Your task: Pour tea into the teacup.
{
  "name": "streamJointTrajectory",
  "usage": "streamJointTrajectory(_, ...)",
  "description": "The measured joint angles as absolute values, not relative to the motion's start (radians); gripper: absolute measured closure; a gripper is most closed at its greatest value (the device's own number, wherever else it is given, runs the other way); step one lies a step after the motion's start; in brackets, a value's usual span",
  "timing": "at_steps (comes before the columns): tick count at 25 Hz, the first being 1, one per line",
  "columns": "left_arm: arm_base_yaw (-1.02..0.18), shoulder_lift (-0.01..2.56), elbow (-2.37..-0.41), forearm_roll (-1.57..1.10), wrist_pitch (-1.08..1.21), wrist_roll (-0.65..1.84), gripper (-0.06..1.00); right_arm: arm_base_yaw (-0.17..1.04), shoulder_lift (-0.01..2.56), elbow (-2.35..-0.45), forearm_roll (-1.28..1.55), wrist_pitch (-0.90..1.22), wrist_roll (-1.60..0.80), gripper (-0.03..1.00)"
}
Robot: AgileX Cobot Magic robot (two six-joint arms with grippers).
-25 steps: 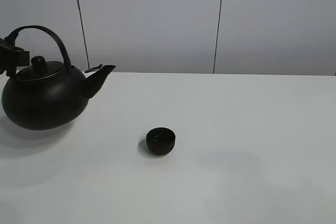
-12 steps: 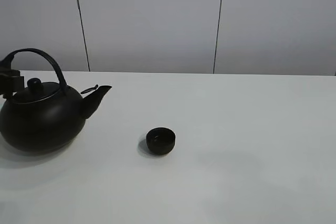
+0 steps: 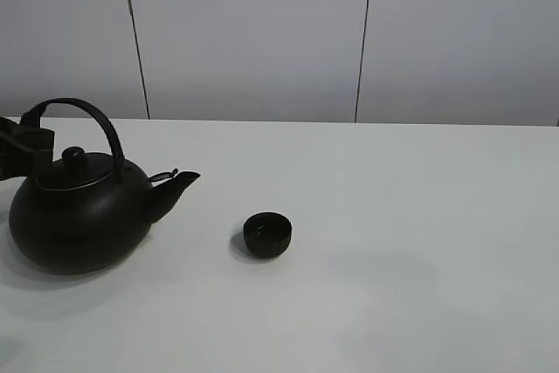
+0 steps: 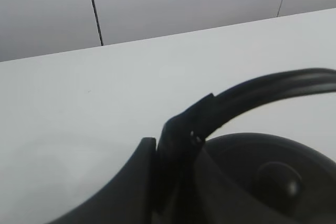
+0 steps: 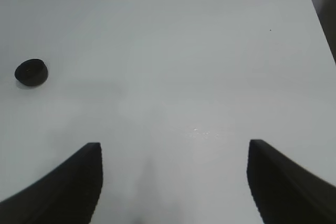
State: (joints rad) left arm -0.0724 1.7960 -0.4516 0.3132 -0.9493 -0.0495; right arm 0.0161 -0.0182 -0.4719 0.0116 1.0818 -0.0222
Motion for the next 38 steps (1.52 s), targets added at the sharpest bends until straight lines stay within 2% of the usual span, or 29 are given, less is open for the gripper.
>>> streamJointTrajectory(9,-0.072,1.796,-0.452,0.334,-0.949,-0.01,0.83,0.016,-0.018,-0.472,0.012,1.082,-0.022,0.44)
streamJointTrajectory(13,-0.072,1.796,-0.432,0.358,-0.976,-0.009,0.79,0.016,-0.018,-0.472,0.012,1.082,-0.022,0.44)
streamJointTrajectory(17,-0.071,1.791,-0.408,0.356,-1.049,-0.018,0.72,0.016,-0.018,-0.472,0.012,1.082,-0.022,0.44)
streamJointTrajectory(21,-0.071,1.789,-0.386,0.356,-1.113,-0.023,0.58,0.016,-0.018,-0.472,0.012,1.082,-0.022,0.44)
streamJointTrajectory(25,-0.071,1.774,-0.353,0.356,-1.128,-0.037,0.49,0.016,-0.018,-0.472,0.012,1.082,-0.022,0.44)
streamJointTrajectory(33,-0.076,1.565,-0.338,0.356,-0.853,-0.096,0.36,0.016,-0.018,-0.472,0.012,1.082,-0.022,0.44)
streamJointTrajectory(38,-0.076,1.351,-0.337,0.376,-0.613,-0.246,0.34,0.016,-0.018,-0.472,0.012,1.082,-0.022,0.44)
